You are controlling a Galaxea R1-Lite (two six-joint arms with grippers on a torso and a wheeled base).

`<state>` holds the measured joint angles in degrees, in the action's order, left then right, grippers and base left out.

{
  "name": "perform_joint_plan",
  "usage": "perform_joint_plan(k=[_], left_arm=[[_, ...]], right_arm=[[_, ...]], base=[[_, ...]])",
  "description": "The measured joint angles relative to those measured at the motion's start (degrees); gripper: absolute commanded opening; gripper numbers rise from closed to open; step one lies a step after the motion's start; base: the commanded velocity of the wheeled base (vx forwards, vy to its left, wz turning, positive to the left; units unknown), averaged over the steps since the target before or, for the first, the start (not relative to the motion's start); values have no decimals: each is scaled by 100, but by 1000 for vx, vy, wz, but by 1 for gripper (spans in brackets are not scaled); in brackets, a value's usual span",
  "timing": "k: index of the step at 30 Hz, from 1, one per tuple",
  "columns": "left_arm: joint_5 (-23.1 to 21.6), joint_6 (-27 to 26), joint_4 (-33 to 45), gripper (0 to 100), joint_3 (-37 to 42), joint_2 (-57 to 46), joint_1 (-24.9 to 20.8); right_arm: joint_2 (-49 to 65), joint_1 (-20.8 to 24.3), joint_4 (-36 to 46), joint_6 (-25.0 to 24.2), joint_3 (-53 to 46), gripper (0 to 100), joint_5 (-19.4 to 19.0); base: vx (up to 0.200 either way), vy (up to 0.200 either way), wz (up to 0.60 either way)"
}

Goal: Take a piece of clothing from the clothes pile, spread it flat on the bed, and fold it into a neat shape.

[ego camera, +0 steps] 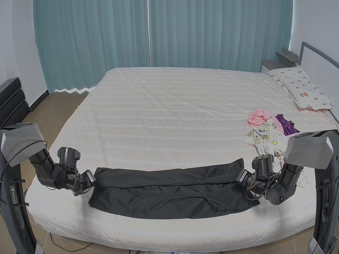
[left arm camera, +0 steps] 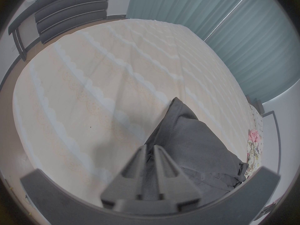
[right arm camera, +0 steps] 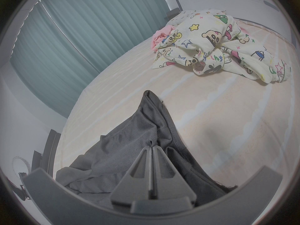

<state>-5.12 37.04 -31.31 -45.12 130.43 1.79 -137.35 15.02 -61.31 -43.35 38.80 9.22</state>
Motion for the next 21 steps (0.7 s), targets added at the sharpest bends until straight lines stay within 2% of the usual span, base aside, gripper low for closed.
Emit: perform_joint_plan(k=[10, 16, 21], left_arm=[[0, 5, 150, 100, 39, -49, 7], [-229, -28, 241, 100, 385, -345, 44], [-492, -318, 194, 100, 813, -631, 41]], right_arm=[[122, -77, 11, 2, -146, 100, -40], [538, -271, -24, -57, -485, 100, -367], [872, -323, -255, -340, -1185, 100, -605]], base=[[0, 0, 0], [0, 0, 0], [0, 0, 0]])
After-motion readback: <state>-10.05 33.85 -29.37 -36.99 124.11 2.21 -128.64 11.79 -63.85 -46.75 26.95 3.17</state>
